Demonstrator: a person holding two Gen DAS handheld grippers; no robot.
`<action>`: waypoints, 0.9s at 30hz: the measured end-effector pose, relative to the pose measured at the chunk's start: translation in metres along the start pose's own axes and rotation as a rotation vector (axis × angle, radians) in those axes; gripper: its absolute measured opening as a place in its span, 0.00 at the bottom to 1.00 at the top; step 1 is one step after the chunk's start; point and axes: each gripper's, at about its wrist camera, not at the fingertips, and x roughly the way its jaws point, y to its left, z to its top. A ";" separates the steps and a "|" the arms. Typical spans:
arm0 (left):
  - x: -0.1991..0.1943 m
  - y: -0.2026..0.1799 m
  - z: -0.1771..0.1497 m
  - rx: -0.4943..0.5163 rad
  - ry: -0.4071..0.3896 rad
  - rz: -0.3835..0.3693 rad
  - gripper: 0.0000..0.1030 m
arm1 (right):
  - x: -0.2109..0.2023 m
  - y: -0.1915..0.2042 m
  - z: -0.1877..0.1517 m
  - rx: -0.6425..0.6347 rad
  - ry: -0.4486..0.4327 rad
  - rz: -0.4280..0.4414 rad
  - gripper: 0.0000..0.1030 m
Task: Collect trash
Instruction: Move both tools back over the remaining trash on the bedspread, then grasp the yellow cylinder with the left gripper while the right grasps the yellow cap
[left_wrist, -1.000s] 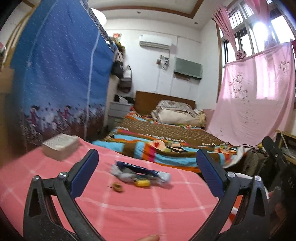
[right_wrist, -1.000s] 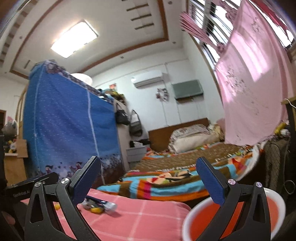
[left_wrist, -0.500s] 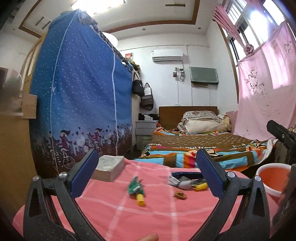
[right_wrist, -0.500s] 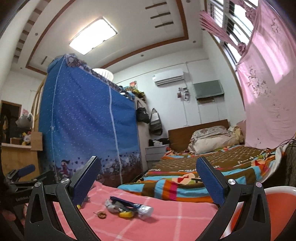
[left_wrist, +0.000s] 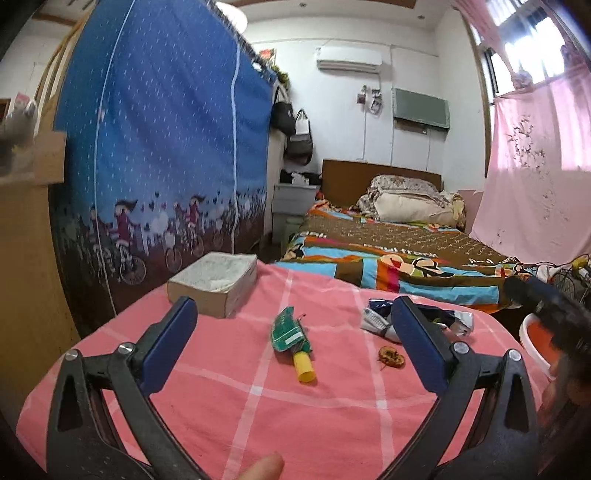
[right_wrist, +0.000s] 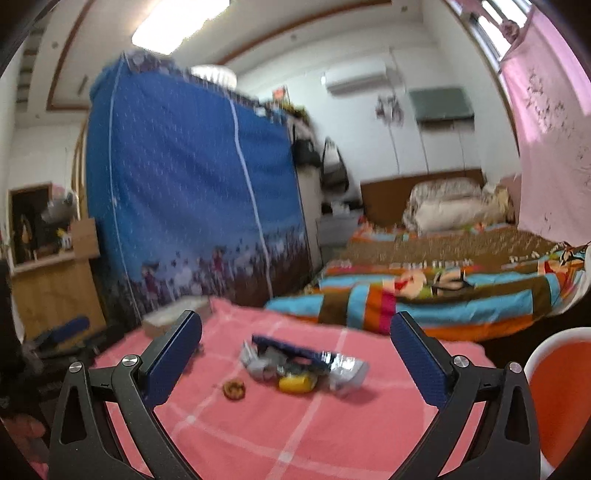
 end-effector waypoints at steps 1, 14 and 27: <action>0.002 0.001 0.000 -0.005 0.014 -0.003 1.00 | 0.005 0.002 -0.002 -0.012 0.027 0.002 0.95; 0.045 -0.010 -0.012 0.047 0.264 -0.075 0.69 | 0.057 0.017 -0.023 -0.098 0.335 0.032 0.53; 0.084 0.006 -0.029 -0.090 0.496 -0.097 0.29 | 0.097 0.011 -0.036 -0.070 0.529 -0.015 0.42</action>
